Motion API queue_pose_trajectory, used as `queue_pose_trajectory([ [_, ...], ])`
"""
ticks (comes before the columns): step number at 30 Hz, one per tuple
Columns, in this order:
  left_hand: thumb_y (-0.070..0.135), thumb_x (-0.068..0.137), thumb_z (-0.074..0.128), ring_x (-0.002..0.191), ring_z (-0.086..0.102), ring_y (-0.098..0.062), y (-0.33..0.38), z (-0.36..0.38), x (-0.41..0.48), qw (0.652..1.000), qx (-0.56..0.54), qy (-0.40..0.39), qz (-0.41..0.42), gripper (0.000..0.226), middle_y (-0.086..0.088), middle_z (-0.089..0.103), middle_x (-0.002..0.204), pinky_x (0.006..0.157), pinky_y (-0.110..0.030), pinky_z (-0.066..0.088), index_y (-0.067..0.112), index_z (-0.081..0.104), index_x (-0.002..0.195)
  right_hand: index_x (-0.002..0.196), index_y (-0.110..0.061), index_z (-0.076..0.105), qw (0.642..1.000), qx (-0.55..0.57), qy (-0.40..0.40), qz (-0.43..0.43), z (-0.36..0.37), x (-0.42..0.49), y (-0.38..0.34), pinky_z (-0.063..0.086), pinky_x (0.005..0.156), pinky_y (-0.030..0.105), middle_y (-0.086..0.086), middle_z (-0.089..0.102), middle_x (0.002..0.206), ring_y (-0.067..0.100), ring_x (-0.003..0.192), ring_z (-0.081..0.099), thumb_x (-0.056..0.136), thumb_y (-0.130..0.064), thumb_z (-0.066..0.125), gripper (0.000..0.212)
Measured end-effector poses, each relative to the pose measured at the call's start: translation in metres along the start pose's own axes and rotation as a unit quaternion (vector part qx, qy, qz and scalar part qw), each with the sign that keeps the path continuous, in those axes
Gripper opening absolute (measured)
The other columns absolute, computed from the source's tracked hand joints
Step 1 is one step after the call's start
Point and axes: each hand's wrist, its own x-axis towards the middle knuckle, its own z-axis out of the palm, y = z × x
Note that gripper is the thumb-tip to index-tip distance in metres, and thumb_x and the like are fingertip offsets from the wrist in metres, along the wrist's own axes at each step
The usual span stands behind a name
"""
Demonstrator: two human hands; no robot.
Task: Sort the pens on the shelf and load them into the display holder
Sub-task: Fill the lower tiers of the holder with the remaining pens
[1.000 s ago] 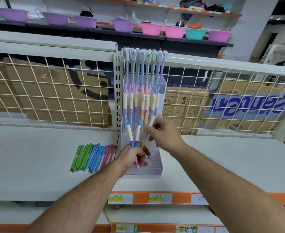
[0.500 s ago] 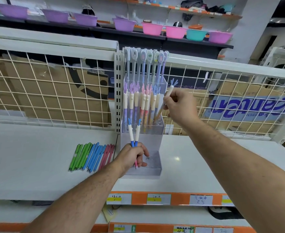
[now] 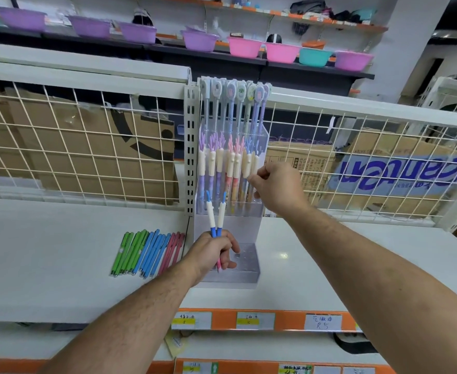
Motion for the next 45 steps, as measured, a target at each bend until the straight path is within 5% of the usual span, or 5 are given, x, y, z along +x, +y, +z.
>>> queue_pose_trajectory([
  [6, -0.002, 0.084, 0.042, 0.047, 0.048, -0.017, 0.005, 0.002, -0.002, 1.000, -0.002, -0.006, -0.008, 0.037, -0.009, 0.045, 0.049, 0.074, -0.039, 0.061, 0.013, 0.071, 0.065, 0.076, -0.014, 0.067, 0.999, -0.008, -0.001, 0.042, 0.009, -0.021, 0.015, 0.056, 0.059, 0.032, -0.001, 0.069, 0.064, 0.020, 0.066, 0.069, 0.089, -0.028, 0.069, 0.019],
  [13, -0.005, 0.086, 0.042, 0.048, 0.047, -0.015, 0.025, 0.017, -0.006, 0.999, 0.009, -0.040, 0.007, 0.027, -0.001, 0.053, 0.051, 0.064, -0.035, 0.054, 0.005, 0.062, 0.071, 0.081, -0.004, 0.069, 0.965, 0.145, -0.219, 0.015, 0.017, -0.055, 0.026, 0.040, 0.042, 0.019, 0.009, 0.065, 0.064, 0.018, 0.054, 0.060, 0.088, -0.013, 0.072, 0.013],
  [21, 0.002, 0.074, 0.050, 0.061, 0.055, -0.019, 0.028, 0.024, 0.000, 0.997, 0.047, -0.058, 0.032, 0.010, -0.007, 0.058, 0.064, 0.060, -0.028, 0.050, 0.005, 0.059, 0.075, 0.079, -0.003, 0.061, 0.972, 0.205, -0.114, 0.004, 0.002, -0.043, 0.033, 0.039, 0.042, 0.018, 0.009, 0.062, 0.062, 0.018, 0.055, 0.065, 0.089, -0.009, 0.068, 0.014],
  [29, 0.003, 0.089, 0.050, 0.074, 0.059, -0.018, 0.005, 0.014, 0.013, 0.989, 0.144, -0.010, 0.007, 0.019, -0.007, 0.065, 0.073, 0.070, -0.034, 0.045, 0.007, 0.066, 0.078, 0.079, -0.014, 0.061, 0.969, 0.238, 0.066, 0.026, -0.028, 0.003, 0.032, 0.052, 0.049, 0.026, 0.007, 0.072, 0.073, 0.014, 0.064, 0.074, 0.092, -0.012, 0.066, 0.014],
  [45, 0.017, 0.092, 0.050, 0.076, 0.060, -0.013, 0.005, 0.015, 0.011, 0.987, 0.161, -0.002, -0.014, 0.022, -0.002, 0.068, 0.076, 0.050, -0.024, 0.044, 0.018, 0.068, 0.079, 0.083, -0.016, 0.061, 0.998, 0.051, 0.008, -0.028, -0.003, 0.019, 0.039, 0.059, 0.068, 0.038, 0.001, 0.071, 0.076, 0.021, 0.076, 0.071, 0.091, -0.018, 0.064, 0.009],
])
